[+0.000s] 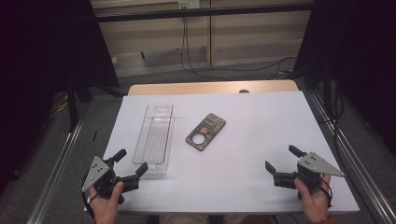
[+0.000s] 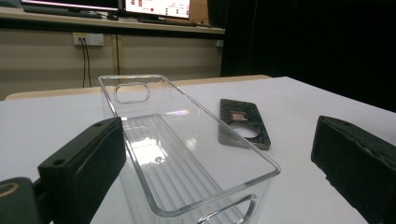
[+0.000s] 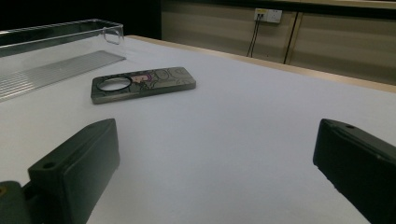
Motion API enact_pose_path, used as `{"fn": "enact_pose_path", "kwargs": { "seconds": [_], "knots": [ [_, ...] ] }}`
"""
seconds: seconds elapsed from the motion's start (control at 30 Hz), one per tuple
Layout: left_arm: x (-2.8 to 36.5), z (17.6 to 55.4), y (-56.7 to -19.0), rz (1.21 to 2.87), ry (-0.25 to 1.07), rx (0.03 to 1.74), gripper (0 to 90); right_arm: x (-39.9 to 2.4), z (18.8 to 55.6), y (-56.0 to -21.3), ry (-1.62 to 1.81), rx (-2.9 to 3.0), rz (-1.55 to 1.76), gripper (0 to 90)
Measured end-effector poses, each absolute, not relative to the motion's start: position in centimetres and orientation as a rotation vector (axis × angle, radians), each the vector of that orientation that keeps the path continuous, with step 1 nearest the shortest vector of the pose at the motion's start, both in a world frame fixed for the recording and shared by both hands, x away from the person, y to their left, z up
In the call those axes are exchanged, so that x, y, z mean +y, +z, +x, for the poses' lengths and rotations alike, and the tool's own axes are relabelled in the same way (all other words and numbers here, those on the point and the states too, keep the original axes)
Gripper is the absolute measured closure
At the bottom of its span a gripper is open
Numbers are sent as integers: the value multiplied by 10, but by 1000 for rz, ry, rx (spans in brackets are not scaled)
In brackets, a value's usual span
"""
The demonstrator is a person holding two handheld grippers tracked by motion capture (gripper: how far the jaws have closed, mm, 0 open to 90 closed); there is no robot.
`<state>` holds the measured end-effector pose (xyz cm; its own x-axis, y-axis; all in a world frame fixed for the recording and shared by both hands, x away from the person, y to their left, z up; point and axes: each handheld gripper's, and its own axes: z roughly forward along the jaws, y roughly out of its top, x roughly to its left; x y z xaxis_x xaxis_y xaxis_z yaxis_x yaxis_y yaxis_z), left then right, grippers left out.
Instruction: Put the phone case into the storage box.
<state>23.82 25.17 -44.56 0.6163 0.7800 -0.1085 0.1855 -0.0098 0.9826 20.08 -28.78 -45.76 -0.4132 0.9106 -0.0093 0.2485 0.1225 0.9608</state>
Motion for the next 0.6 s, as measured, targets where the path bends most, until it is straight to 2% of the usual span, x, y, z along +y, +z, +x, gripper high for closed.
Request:
{"fn": "enact_pose_path", "kwargs": {
  "seconds": [0.6],
  "knots": [
    [251,236,-445,1542,563,855,34,-276,209,-461,1329,1977,1125,18]
  ]
}}
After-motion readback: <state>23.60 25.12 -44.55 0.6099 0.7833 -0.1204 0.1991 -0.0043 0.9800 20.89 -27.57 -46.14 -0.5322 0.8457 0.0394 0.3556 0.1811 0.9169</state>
